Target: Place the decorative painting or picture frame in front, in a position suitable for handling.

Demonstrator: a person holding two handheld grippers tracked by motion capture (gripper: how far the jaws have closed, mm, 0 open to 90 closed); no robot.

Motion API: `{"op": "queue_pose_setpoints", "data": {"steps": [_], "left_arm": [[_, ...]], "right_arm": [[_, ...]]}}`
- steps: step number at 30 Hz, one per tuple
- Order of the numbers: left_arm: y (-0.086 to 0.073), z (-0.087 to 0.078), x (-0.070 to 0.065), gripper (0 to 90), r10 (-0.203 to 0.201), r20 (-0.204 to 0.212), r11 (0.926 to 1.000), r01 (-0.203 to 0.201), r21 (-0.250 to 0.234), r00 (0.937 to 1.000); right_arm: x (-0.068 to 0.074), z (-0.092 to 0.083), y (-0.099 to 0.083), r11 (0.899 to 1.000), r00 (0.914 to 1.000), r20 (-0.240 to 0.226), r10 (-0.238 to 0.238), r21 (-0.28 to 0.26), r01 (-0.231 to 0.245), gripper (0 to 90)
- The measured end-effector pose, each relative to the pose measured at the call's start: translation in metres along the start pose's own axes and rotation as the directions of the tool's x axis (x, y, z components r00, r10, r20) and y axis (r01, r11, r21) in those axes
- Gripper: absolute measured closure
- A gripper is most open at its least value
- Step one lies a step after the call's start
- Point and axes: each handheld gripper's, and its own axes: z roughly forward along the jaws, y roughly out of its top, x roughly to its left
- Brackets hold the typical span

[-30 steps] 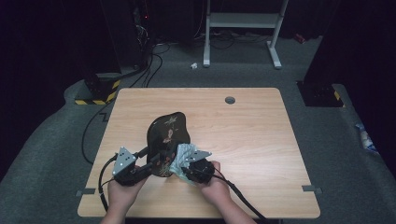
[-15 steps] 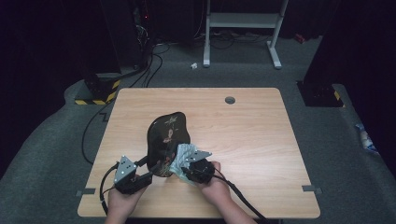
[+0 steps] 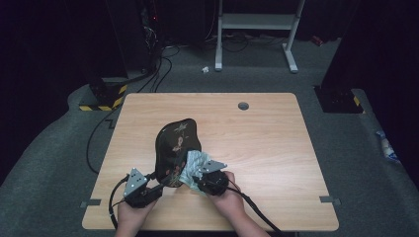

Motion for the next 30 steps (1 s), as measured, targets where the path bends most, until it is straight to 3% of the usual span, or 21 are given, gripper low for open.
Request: {"op": "queue_pose_setpoints", "data": {"steps": [5,10,14,18,27,30], "left_arm": [[0.000,0.005,-0.003,62.2,0.015,0.013,0.9997,-0.015,-0.020,0.9998],[-0.001,0.007,-0.001,68.3,0.021,0.015,0.9990,-0.020,-0.039,0.9997],[-0.002,0.008,-0.001,75.3,0.030,0.037,0.9979,-0.028,-0.059,0.9989],[-0.003,0.009,-0.003,76.1,0.027,0.036,0.9974,-0.025,-0.068,0.9990],[-0.005,0.010,0.002,78.6,-0.016,0.059,0.9962,0.021,-0.084,0.9981],[-0.005,0.010,0.002,79.5,-0.034,0.072,0.9955,0.041,-0.086,0.9968]], "right_arm": [[-0.002,-0.021,0.003,0.996,0.9997,0.009,0.023,-0.088,-0.022,67.8],[-0.004,-0.043,0.012,0.983,0.9992,0.012,0.037,-0.180,-0.035,67.8],[-0.002,-0.054,0.021,0.976,0.9994,0.027,0.023,-0.217,-0.016,67.8],[-0.002,-0.063,0.032,0.969,0.9986,0.032,0.042,-0.244,-0.033,67.8],[0.005,-0.081,0.065,0.942,0.9978,0.048,0.045,-0.336,-0.027,67.8],[0.008,-0.090,0.078,0.927,0.9980,0.054,0.034,-0.376,-0.011,67.6]]}}
